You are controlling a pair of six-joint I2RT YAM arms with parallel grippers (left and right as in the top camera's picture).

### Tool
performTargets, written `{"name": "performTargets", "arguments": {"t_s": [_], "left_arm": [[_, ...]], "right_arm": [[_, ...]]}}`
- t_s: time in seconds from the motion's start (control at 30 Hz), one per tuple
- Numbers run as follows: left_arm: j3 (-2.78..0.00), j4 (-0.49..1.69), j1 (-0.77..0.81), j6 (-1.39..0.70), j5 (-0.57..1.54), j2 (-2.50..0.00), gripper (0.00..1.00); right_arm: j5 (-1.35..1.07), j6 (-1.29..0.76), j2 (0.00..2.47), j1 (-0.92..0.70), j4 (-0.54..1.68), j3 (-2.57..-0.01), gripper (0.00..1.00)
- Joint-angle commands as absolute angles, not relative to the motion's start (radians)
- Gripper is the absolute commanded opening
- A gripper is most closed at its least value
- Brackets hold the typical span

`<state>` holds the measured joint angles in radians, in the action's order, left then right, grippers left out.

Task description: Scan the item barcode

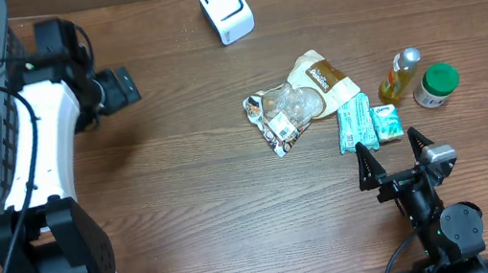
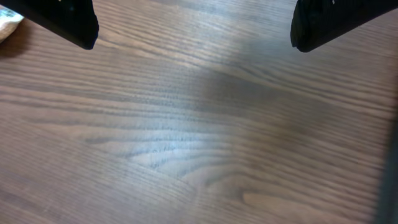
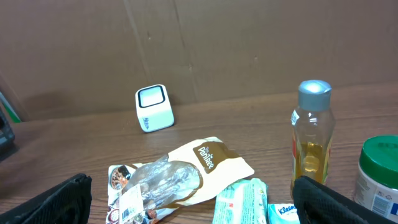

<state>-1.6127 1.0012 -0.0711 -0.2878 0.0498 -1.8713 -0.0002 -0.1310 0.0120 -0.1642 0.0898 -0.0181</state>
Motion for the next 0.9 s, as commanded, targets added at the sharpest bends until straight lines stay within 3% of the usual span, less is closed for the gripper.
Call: {"name": "performTargets", "arguments": {"t_s": [0.0, 0.2, 0.57, 0.87], "left_arm": [[-1.461, 0.912, -0.047, -0.284, 0.046, -1.811, 1.0], [-1.133, 0.593, -0.037, -0.284, 0.091, -1.721, 1.0], [-0.593, -0.192, -0.037, -0.284, 0.131, -1.559, 0.99], [-0.342, -0.513, -0.041, -0.284, 0.119, -1.536, 1.0]], "right_arm": [[-0.003, -0.134, 0.005, -0.16, 0.084, -0.008, 1.0], [-0.003, -0.134, 0.005, -0.16, 0.084, -0.008, 1.0], [-0.003, -0.134, 0.005, -0.16, 0.084, -0.008, 1.0], [-0.003, -0.134, 0.005, -0.16, 0.084, -0.008, 1.0]]}}
